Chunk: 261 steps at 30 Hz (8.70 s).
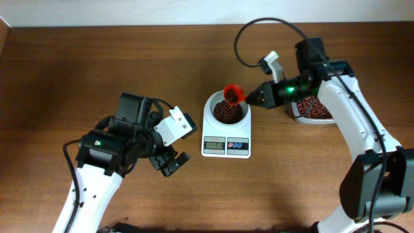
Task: Scoop and weigh 50g on scale
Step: 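Move the scoop back to the bean tub with the right gripper, then dip the scoop into the beans for a small amount, then carry the scoop over the white bowl on the scale, then tip the scoop over the bowl to pour the beans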
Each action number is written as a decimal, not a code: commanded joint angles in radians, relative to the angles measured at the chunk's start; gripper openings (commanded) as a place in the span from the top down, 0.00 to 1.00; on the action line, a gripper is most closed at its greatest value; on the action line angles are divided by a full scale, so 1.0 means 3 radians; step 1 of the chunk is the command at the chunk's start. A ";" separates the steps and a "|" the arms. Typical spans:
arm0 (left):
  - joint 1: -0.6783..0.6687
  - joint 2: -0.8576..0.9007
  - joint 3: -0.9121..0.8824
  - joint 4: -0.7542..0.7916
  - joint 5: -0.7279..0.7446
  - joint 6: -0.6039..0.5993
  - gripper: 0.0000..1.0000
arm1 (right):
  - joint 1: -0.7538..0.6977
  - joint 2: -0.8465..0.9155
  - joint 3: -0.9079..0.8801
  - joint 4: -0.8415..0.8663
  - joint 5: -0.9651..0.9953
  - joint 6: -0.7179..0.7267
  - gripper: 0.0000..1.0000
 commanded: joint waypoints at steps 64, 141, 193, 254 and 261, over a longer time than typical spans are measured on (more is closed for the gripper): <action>0.0017 -0.0014 0.0055 0.0004 0.0058 0.0052 0.01 | -0.0532 -0.0512 0.0070 -0.0404 0.3777 0.0300 0.96; 0.0017 -0.0014 0.0055 0.0004 0.0058 0.0052 0.01 | 0.0441 -0.0451 0.0174 -0.0351 0.1469 -0.0556 0.96; 0.0017 -0.0014 0.0055 0.0004 0.0058 0.0052 0.01 | 0.0973 0.0154 0.0168 0.0067 0.2375 -0.0543 0.96; 0.0017 -0.0014 0.0055 0.0004 0.0058 0.0052 0.01 | 0.0135 0.0256 0.0169 -0.0296 0.0109 -0.0167 0.96; 0.0017 -0.0014 0.0055 0.0005 0.0058 0.0052 0.01 | 0.0137 0.0256 0.0169 -0.0253 0.0114 -0.0178 0.96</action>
